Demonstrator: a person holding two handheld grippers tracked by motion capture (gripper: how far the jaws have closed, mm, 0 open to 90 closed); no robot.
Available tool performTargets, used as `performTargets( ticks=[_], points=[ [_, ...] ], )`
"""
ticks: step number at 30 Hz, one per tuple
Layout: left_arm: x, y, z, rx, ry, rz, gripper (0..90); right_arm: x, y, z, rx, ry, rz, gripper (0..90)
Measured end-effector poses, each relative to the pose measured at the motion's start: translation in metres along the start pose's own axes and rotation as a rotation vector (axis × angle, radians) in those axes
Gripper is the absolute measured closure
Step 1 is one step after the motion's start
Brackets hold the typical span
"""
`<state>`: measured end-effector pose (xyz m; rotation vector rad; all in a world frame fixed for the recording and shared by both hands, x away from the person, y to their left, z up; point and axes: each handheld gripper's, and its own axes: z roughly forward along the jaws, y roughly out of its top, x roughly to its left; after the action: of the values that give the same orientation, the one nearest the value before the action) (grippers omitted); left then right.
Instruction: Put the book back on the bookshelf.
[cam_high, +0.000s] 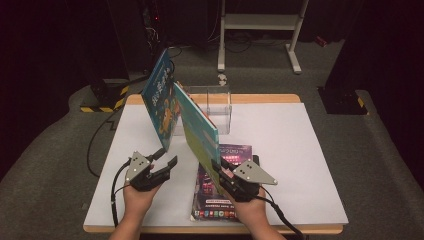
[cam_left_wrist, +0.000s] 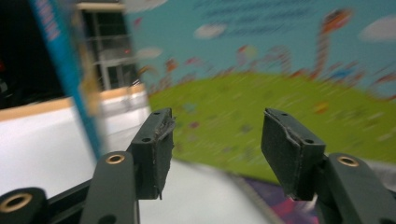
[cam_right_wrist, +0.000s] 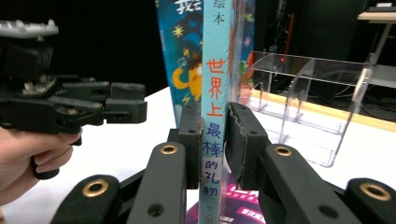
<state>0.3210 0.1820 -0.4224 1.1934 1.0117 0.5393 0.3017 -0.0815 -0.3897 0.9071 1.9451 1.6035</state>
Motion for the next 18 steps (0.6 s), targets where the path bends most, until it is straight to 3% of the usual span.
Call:
performTargets(
  ticks=[2, 3, 9, 12, 18],
  points=[
    [-0.013, 0.006, -0.004, -0.011, -0.041, -0.003, 40.3, 0.006, -0.003, 0.000, 0.000, 0.015, -0.003, 74.1],
    [-0.013, 0.006, -0.004, -0.011, -0.041, -0.003, 39.0, 0.006, -0.003, 0.000, 0.000, 0.015, -0.003, 74.1],
    [-0.044, 0.027, -0.019, -0.067, -0.149, -0.052, 30.3, 0.014, -0.008, 0.002, 0.011, 0.059, 0.012, 71.2],
    [-0.054, 0.030, -0.022, -0.065, -0.190, -0.066, 27.2, 0.017, -0.010, 0.003, 0.009, 0.066, 0.014, 70.8],
    [-0.065, 0.030, -0.022, -0.055, -0.227, -0.091, 23.8, 0.025, -0.014, 0.005, 0.011, 0.089, 0.005, 68.8]
  ],
)
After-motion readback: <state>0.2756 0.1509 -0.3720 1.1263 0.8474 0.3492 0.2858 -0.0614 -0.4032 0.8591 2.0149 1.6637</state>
